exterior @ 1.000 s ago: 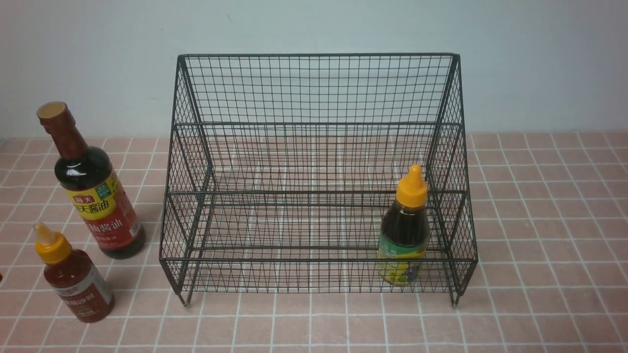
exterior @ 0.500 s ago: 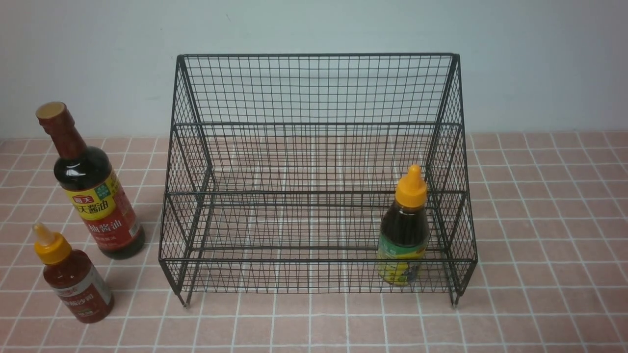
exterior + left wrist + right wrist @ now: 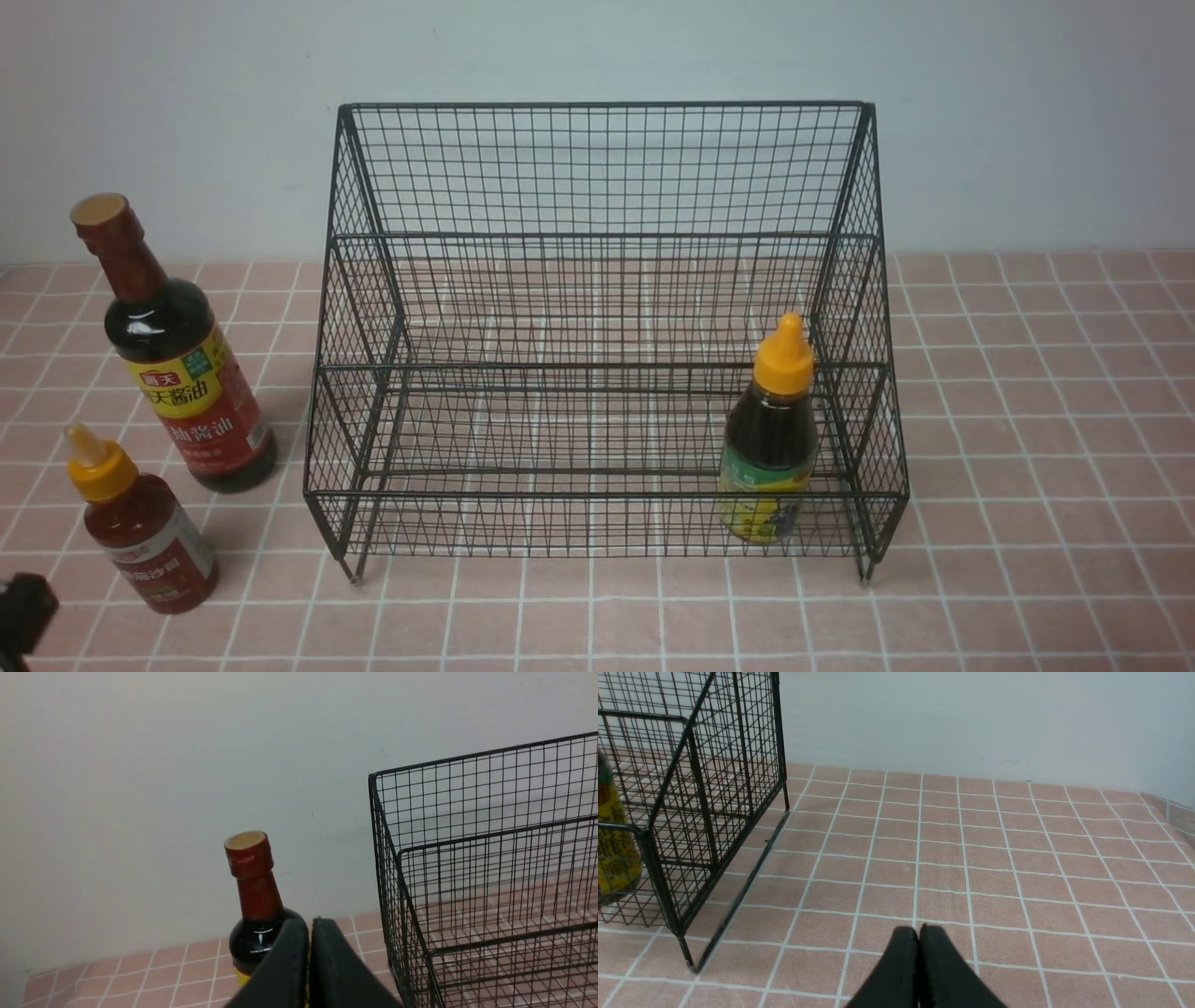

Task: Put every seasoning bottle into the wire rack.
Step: Use the left arm to grab the condiment bottle closest to it

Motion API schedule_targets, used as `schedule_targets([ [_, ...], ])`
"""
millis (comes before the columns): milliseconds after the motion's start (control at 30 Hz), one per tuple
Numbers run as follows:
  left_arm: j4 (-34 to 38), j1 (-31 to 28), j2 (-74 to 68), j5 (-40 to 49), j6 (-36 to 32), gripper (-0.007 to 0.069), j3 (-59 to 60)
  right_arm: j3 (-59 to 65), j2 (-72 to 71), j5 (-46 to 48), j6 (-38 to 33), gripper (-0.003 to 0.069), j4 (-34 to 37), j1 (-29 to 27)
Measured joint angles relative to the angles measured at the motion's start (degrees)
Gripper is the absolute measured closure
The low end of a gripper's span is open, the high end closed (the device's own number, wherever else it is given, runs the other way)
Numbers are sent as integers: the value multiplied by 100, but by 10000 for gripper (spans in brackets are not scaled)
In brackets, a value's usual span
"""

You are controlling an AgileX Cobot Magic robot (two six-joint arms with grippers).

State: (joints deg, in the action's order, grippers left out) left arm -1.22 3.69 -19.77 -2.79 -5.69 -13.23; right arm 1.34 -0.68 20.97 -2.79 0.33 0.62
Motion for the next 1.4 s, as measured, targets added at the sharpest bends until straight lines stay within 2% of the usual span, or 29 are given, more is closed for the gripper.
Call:
schedule_targets([
  [200,305,10,50,-1178,244,631,829,0,0,0,0,671,0,0],
  [400,684,10,50,-1557,181,631,972,0,0,0,0,671,0,0],
  [600,2562,-63,-599,-1754,-645,631,972,0,0,0,0,671,0,0],
  [700,2976,-68,-1115,-2206,-980,631,972,0,0,0,0,671,0,0],
  [900,2867,-74,-1893,-2623,-1057,631,955,0,0,0,0,671,0,0],
  [1100,2339,-74,-3007,-2645,-1039,613,599,0,0,0,0,671,0,0],
  [1233,2248,-74,-3393,-2669,-997,571,443,0,0,0,0,671,0,0],
  [1400,2225,-74,-3571,-3028,-970,449,432,0,0,0,0,671,0,0],
])
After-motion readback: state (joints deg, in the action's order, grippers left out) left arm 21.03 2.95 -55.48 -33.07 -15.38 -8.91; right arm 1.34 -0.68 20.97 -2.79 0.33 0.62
